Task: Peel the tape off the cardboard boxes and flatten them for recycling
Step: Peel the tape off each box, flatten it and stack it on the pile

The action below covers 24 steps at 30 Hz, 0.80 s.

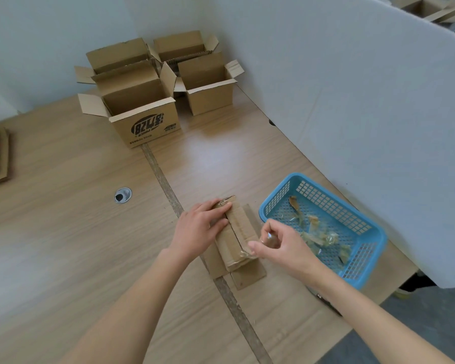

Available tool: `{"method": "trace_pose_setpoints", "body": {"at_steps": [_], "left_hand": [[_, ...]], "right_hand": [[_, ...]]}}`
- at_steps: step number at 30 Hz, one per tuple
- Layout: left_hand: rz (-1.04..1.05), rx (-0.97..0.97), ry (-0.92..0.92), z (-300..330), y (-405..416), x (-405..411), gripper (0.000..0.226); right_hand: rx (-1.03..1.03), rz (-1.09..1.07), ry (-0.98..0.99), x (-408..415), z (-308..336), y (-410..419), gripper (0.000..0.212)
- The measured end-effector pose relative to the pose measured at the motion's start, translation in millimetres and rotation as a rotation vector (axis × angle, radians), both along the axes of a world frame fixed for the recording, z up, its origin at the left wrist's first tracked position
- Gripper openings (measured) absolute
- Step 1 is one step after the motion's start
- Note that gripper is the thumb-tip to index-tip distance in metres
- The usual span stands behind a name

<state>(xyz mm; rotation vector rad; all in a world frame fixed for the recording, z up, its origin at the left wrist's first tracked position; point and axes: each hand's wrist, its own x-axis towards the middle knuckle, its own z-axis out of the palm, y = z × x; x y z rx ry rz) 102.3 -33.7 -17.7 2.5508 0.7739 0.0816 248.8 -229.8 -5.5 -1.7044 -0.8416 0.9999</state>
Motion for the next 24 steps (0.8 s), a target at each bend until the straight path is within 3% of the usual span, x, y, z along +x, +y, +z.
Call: {"method": "trace_pose_setpoints", "body": {"at_steps": [6,14,17,20,22,24], "left_hand": [[0.175,0.052,0.014,1,-11,-1,0.044],[0.212,0.090,0.021,-1,-23,-1,0.043],[0.213,0.122,0.009,1,-26,-2,0.043],[-0.007,0.210,-0.041,1,-30,5,0.047],[-0.199,0.132,-0.034,1,-35,10,0.055],[-0.256,0.084,0.043,-4,-42,11,0.049]], "right_hand": [[-0.067,0.125,-0.532,1,-5,1,0.048],[0.005,-0.023,-0.761,-11,-13,-15,0.032],[0.056,-0.095,-0.742,-15,-15,-23,0.024],[0.095,-0.155,-0.746,-15,-16,-21,0.019],[0.098,-0.194,-0.757,-14,-16,-20,0.016],[0.092,-0.212,-0.725,-7,-19,-23,0.015]]}}
